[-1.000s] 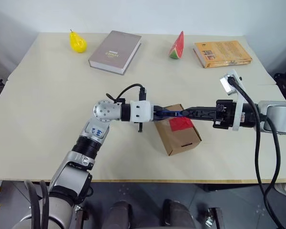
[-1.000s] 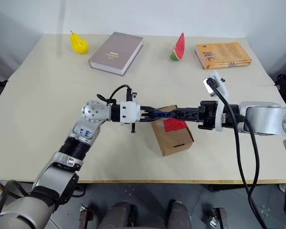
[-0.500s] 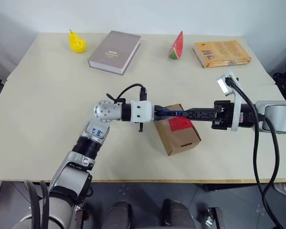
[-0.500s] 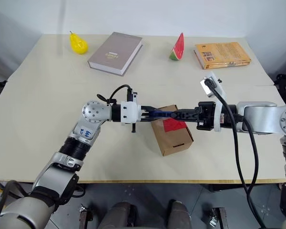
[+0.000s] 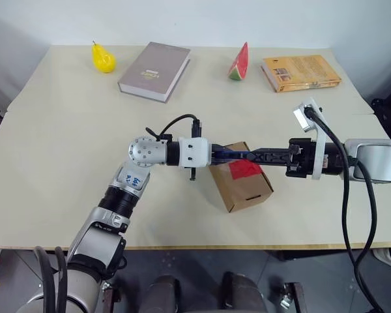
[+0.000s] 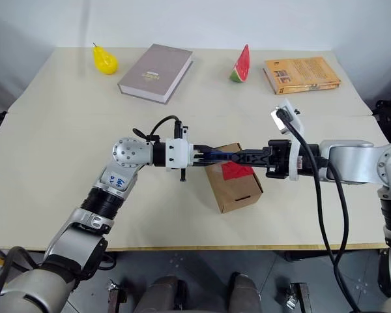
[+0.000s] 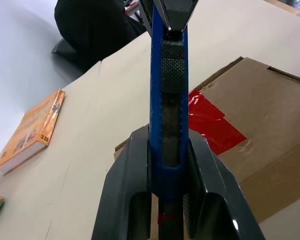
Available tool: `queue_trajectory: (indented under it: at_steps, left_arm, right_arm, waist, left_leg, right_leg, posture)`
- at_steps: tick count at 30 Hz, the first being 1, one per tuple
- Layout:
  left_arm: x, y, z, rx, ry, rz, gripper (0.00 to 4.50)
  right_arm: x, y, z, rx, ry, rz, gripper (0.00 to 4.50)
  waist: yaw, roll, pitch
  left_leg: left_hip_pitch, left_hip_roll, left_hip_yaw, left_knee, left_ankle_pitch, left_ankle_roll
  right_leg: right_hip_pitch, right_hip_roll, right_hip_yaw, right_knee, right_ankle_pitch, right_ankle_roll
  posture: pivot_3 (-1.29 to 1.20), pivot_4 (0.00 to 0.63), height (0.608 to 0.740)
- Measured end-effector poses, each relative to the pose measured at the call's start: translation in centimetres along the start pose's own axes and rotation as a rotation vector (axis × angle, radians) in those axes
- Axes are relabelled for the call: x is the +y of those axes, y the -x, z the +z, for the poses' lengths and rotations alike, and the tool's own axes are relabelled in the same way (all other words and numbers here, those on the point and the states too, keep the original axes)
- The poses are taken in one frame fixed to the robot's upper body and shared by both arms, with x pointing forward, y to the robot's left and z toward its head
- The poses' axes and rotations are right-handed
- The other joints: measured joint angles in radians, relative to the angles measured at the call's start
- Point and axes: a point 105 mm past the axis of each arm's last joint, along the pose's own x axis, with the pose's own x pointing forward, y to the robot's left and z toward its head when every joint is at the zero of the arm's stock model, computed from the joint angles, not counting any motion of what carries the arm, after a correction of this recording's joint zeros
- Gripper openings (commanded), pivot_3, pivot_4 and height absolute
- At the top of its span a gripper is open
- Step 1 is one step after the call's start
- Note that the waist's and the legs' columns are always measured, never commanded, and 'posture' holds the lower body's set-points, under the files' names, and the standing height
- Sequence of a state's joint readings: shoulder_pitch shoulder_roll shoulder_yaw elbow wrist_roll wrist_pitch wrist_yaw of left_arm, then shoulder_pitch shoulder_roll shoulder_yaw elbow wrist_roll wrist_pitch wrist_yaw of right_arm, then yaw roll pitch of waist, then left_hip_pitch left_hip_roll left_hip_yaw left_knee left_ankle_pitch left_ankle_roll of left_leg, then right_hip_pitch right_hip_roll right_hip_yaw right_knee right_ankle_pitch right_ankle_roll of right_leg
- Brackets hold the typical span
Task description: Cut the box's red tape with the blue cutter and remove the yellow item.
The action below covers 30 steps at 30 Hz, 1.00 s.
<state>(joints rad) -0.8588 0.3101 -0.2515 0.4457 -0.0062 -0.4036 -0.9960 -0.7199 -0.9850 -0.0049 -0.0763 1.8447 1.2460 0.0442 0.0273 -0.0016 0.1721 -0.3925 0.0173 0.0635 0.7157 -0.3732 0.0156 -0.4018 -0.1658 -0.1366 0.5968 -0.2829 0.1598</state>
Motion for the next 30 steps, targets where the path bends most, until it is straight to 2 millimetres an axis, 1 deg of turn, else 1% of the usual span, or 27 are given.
queue_trajectory:
  at_steps: [1,2,4,6,7,9,11,12,14,15,16,17,18,21,23,24,25,30]
  left_arm:
    - [0.0,0.0,0.0,0.002,0.004,-0.001,0.45]
    - [0.0,0.0,-0.1,0.003,0.012,-0.001,1.13]
    - [-0.2,-0.1,0.0,-0.01,0.043,-0.006,1.59]
    - [-0.2,-0.3,0.3,-0.031,0.096,0.006,2.24]
    - [0.2,-0.2,0.4,-0.047,0.139,0.024,2.54]
    - [1.3,0.6,0.5,-0.079,0.226,0.069,2.56]
    - [2.7,1.7,0.7,-0.107,0.311,0.097,2.56]
    - [3.6,2.5,0.8,-0.109,0.344,0.114,2.56]
    - [5.7,4.8,1.3,-0.105,0.339,0.171,2.56]
    - [6.5,5.6,1.5,-0.1,0.329,0.191,2.56]
    - [6.7,5.9,1.4,-0.087,0.325,0.193,2.56]
    - [6.5,5.9,1.1,-0.068,0.329,0.184,2.19]
    - [6.0,5.6,0.5,-0.048,0.345,0.17,2.02]
    - [3.5,3.8,-1.1,-0.025,0.426,0.108,1.15]
    - [1.8,2.3,-1.6,-0.04,0.478,0.065,0.53]
    - [1.4,1.9,-1.6,-0.046,0.488,0.052,0.17]
    - [1.0,1.5,-1.5,-0.053,0.493,0.039,0.02]
    - [-0.3,-0.6,-0.6,-0.074,0.481,-0.012,0.0]
  right_arm:
    - [0.0,0.0,0.0,-0.001,-0.001,-0.001,0.16]
    - [0.0,-0.1,0.0,-0.001,-0.002,-0.001,0.16]
    - [-0.1,-0.1,-0.1,0.0,-0.002,-0.002,0.16]
    - [-0.1,-0.1,0.0,-0.001,-0.002,-0.004,0.16]
    - [-0.1,-0.1,0.0,-0.002,-0.001,-0.004,0.16]
    - [-0.1,0.2,0.2,-0.01,0.004,-0.011,0.16]
    - [0.1,1.3,1.4,-0.049,0.04,-0.032,0.16]
    - [0.2,1.9,2.1,-0.063,0.069,-0.057,0.16]
    - [-0.6,2.9,2.3,-0.046,0.107,-0.14,0.16]
    - [-1.0,3.1,2.2,-0.037,0.117,-0.171,0.16]
    - [-1.3,3.2,2.1,-0.02,0.129,-0.195,0.16]
    - [-1.6,3.4,2.0,-0.003,0.148,-0.226,0.16]
    - [-2.0,3.7,2.0,0.018,0.17,-0.266,0.16]
    - [-2.1,4.5,2.6,0.047,0.266,-0.364,0.16]
    - [-2.0,4.7,2.8,0.063,0.311,-0.397,0.16]
    - [-2.0,4.7,2.7,0.071,0.315,-0.404,0.16]
    - [-2.1,4.7,2.5,0.081,0.321,-0.417,0.16]
    - [-2.1,5.0,2.5,0.091,0.35,-0.461,0.16]
  waist:
    - [0.0,0.0,0.0]
    - [0.0,0.0,0.0]
    - [0.0,0.0,0.0]
    - [0.0,0.0,0.0]
    - [0.0,0.0,0.0]
    - [-0.002,0.0,0.0]
    - [-0.002,0.0,0.0]
    - [-0.002,0.0,0.0]
    - [-0.003,0.0,0.0]
    - [-0.003,0.0,0.0]
    - [-0.002,0.0,0.0]
    - [0.0,0.0,0.0]
    - [0.002,0.0,0.0]
    - [0.003,0.0,0.001]
    - [0.0,-0.001,0.001]
    - [-0.001,-0.001,0.001]
    - [-0.002,-0.001,0.001]
    - [0.0,-0.001,0.001]
  left_leg:
    - [0.0,0.0,0.0,0.0,0.0,0.0]
    - [0.0,0.0,0.0,0.0,0.0,0.0]
    - [0.0,0.0,0.0,0.0,0.0,0.0]
    - [0.0,0.0,0.0,0.0,0.0,0.0]
    - [0.0,0.0,0.0,0.0,0.0,0.0]
    - [0.0,0.0,0.0,0.0,0.0,0.0]
    - [0.0,0.0,0.0,0.0,0.0,0.0]
    - [0.0,0.0,0.0,0.0,0.0,0.0]
    - [0.001,0.0,0.0,0.0,0.0,0.0]
    - [0.001,0.0,0.0,-0.001,0.0,0.0]
    - [0.001,0.0,0.0,-0.001,0.0,0.0]
    - [0.001,0.0,0.0,-0.001,0.0,0.0]
    - [0.001,0.0,0.0,-0.001,0.0,0.0]
    - [0.001,-0.001,0.0,0.0,0.0,0.0]
    - [0.001,0.0,0.0,-0.001,0.0,0.0]
    - [0.001,0.0,0.0,-0.001,0.0,0.0]
    - [0.001,0.0,0.0,-0.001,0.0,0.0]
    - [0.001,0.0,0.0,0.0,0.0,0.0]
  right_leg:
    - [0.0,0.0,0.0,0.0,0.0,0.0]
    - [0.0,0.0,0.0,0.0,0.0,0.0]
    - [0.0,0.0,0.0,0.0,0.0,0.0]
    - [0.0,0.0,0.0,0.0,0.0,0.0]
    - [0.0,0.0,0.0,0.0,0.0,0.0]
    - [0.0,0.0,0.0,0.0,0.0,0.0]
    - [0.0,0.0,0.0,0.0,0.0,0.0]
    - [0.0,0.0,0.0,0.0,0.0,0.0]
    - [0.0,0.0,0.0,0.001,0.0,0.0]
    - [0.0,0.0,0.001,0.001,0.0,0.0]
    - [0.0,0.0,0.001,0.001,0.0,0.0]
    - [0.0,0.0,0.001,0.001,0.0,0.0]
    - [0.0,0.0,0.001,0.0,0.0,0.0]
    - [0.0,0.0,0.001,0.0,0.0,0.001]
    - [0.0,0.0,0.001,0.0,0.0,0.001]
    - [0.0,0.0,0.001,0.0,0.0,0.001]
    - [0.0,0.0,0.001,0.0,0.0,0.001]
    - [0.0,0.0,0.001,0.0,0.0,0.001]
  posture:
    - [0.0,0.15,0.74]
    - [0.0,0.15,0.74]
    - [0.0,0.15,0.74]
    - [0.0,0.15,0.74]
    - [0.0,0.15,0.74]
    - [0.0,0.15,0.74]
    - [0.0,0.15,0.74]
    - [0.0,0.15,0.74]
    - [0.0,0.15,0.74]
    - [0.0,0.15,0.74]
    - [0.0,0.15,0.74]
    - [0.0,0.15,0.74]
    - [0.0,0.15,0.74]
    - [0.0,0.15,0.74]
    - [0.0,0.15,0.74]
    - [0.0,0.15,0.74]
    - [0.0,0.15,0.74]
    - [0.0,0.15,0.74]
